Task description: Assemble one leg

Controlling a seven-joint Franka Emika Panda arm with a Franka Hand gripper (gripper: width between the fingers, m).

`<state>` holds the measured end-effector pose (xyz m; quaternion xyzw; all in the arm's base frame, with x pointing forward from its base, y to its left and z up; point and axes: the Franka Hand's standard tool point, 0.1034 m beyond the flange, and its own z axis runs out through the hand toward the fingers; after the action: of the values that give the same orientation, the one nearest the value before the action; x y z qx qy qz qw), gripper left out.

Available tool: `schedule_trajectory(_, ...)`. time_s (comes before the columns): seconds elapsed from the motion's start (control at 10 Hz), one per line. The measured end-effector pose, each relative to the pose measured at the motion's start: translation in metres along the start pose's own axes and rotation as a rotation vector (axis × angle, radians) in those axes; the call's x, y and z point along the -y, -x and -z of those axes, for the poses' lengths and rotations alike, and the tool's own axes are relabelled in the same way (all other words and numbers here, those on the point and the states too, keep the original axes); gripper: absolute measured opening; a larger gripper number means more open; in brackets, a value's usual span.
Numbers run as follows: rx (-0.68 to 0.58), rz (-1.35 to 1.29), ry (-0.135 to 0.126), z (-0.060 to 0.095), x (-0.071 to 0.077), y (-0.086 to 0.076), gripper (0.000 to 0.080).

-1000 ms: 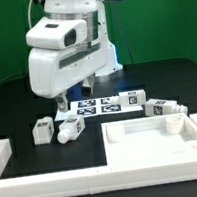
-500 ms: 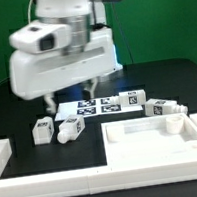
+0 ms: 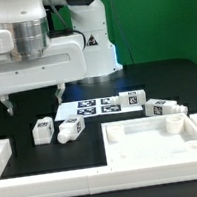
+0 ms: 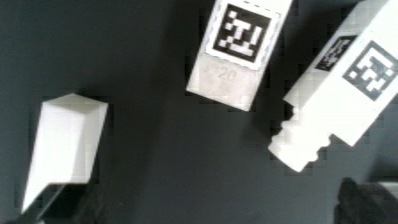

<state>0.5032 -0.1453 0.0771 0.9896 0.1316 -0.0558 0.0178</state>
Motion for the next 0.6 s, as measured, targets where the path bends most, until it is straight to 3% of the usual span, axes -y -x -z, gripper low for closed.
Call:
schedule_trajectory(0.2,0.056,-0.014,-0.024,-0.008,0.004,0.004,0.0649)
schedule_trajectory(0.5,0.338,-0.209,-0.109,-0.014,0.004,0.008,0.0649)
schedule_trajectory(0.6,0.388,-0.205,-0.122,-0.016,0.002,0.005,0.0649)
